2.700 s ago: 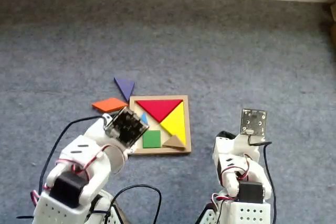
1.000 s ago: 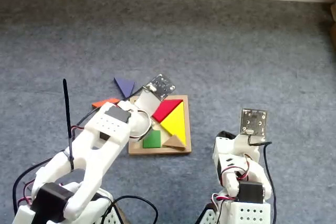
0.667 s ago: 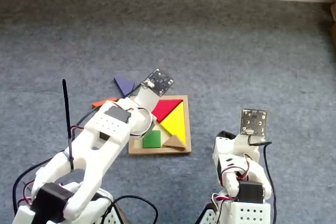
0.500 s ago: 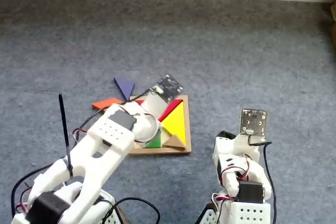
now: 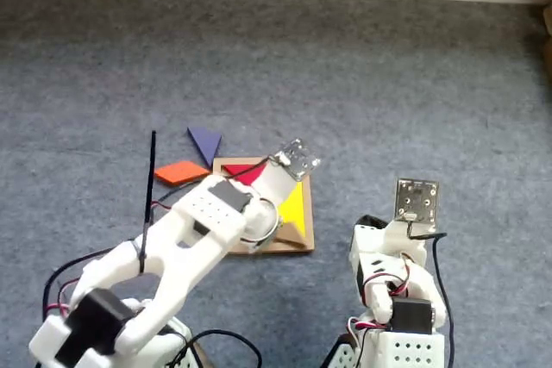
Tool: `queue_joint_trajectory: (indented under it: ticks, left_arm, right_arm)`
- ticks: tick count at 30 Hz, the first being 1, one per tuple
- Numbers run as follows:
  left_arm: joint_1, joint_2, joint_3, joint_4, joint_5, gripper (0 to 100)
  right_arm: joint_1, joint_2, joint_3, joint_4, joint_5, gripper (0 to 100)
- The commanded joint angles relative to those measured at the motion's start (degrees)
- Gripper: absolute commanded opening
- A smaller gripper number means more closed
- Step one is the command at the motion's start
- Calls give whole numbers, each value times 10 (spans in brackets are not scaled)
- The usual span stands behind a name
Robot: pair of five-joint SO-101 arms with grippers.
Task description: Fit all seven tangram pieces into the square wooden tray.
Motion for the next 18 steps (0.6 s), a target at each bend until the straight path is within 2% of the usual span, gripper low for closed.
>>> queue_joint_trajectory:
  ticks: [1,7,10,18]
  left_arm:
    - [-32,35,-43,9,47,127]
    - [-65,42,-55,8,74,126]
    - [-76,42,-58,6,110,127]
    - [-58,22,-95,12,113,127]
  right_arm:
    - [7,2,63,-12,-2,5]
    - [7,2,63,-12,-2,5]
    - [7,2,63,-12,-2,5]
    - [7,2,63,-12,-2,5]
